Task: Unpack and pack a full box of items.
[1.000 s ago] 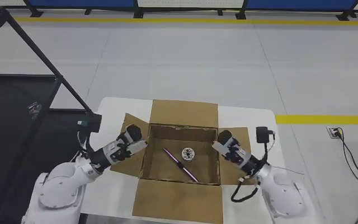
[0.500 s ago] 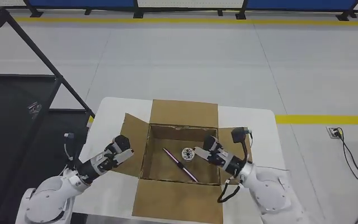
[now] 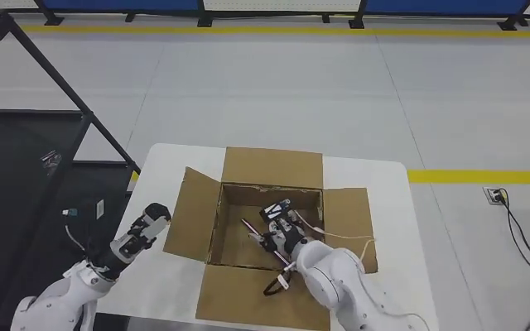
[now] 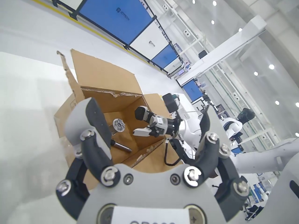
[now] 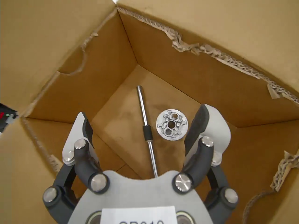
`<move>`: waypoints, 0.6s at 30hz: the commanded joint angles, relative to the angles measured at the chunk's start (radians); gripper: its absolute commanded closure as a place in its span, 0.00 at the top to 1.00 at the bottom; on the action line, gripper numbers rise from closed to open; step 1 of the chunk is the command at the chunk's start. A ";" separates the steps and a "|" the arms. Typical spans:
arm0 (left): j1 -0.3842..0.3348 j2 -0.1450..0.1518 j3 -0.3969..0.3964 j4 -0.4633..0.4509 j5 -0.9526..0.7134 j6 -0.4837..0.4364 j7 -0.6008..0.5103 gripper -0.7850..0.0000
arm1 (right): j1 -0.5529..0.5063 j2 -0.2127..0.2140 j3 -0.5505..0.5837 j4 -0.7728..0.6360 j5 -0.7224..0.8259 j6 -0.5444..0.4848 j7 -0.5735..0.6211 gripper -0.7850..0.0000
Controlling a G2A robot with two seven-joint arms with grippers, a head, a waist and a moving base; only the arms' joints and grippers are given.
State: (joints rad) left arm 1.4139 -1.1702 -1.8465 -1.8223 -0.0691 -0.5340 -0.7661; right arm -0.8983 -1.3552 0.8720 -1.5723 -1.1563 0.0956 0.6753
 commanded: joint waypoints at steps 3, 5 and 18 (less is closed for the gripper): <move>0.003 0.000 -0.002 0.000 -0.002 -0.001 0.000 1.00 | 0.085 -0.027 -0.056 0.112 -0.009 0.042 0.104 1.00; 0.003 0.000 -0.002 0.000 -0.002 -0.001 0.000 1.00 | 0.122 -0.039 -0.060 0.168 0.016 0.054 0.135 1.00; 0.003 0.000 -0.002 0.000 -0.002 -0.001 0.000 1.00 | 0.220 -0.091 -0.111 0.346 0.024 0.088 0.196 0.18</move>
State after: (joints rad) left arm 1.4165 -1.1700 -1.8484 -1.8220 -0.0707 -0.5345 -0.7663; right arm -0.6809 -1.4447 0.7623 -1.2332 -1.1312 0.1838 0.8697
